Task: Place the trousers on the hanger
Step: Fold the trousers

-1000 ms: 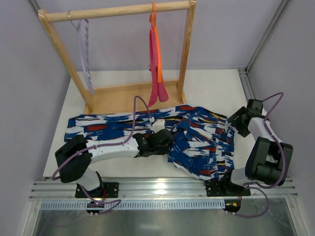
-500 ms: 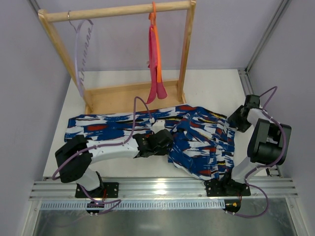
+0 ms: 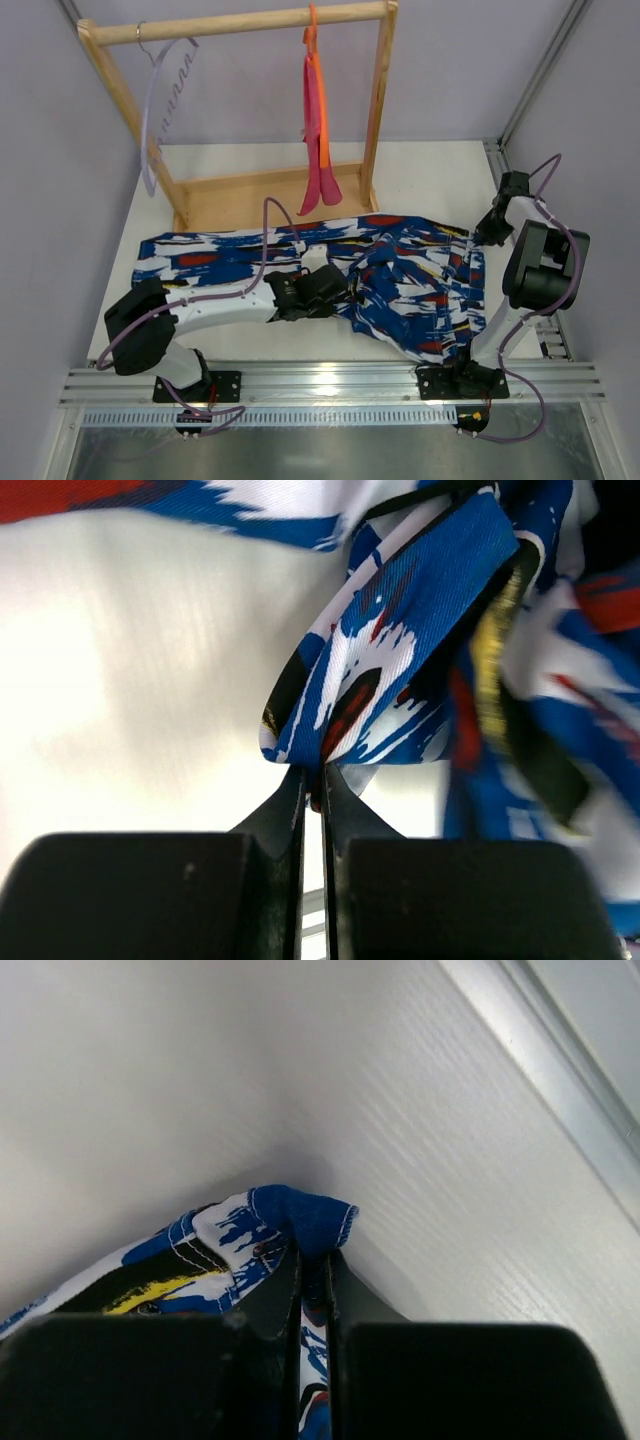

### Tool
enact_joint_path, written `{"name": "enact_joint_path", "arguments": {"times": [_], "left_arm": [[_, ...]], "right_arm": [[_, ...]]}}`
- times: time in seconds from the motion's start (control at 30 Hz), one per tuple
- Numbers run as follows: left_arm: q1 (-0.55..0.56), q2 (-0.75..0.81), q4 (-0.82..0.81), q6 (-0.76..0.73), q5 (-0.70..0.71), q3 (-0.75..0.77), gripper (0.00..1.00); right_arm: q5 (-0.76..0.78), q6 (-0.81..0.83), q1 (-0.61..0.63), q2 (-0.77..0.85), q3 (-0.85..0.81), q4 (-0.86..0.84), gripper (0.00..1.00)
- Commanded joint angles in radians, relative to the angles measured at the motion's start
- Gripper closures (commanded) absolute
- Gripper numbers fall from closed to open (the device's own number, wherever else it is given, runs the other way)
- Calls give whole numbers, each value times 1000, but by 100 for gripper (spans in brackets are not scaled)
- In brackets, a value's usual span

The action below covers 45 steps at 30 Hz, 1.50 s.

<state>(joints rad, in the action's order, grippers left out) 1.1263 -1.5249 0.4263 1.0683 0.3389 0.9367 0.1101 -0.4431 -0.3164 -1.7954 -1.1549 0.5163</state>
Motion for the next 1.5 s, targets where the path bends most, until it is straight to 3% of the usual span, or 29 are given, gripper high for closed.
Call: {"name": "enact_joint_path", "arguments": {"times": [0.0, 0.37, 0.57, 0.73, 1.1, 1.23, 1.47], "left_arm": [[4, 87, 178, 59, 100, 11, 100], [-5, 128, 591, 139, 359, 135, 100], [-22, 109, 733, 217, 419, 163, 100], [-60, 187, 840, 283, 503, 155, 100], [-220, 452, 893, 344, 630, 74, 100], [-333, 529, 956, 357, 686, 77, 100], [-396, 736, 918, 348, 873, 87, 99]], "right_arm": [[118, 37, -10, -45, -163, 30, 96], [184, 106, -10, -203, -505, 165, 96], [140, 124, -6, -214, -523, 142, 94], [123, 115, -7, -226, -532, 151, 93], [128, 106, -7, -205, -539, 169, 93], [132, 101, -9, -208, -548, 177, 93], [138, 90, -10, -209, -557, 191, 93]]}}
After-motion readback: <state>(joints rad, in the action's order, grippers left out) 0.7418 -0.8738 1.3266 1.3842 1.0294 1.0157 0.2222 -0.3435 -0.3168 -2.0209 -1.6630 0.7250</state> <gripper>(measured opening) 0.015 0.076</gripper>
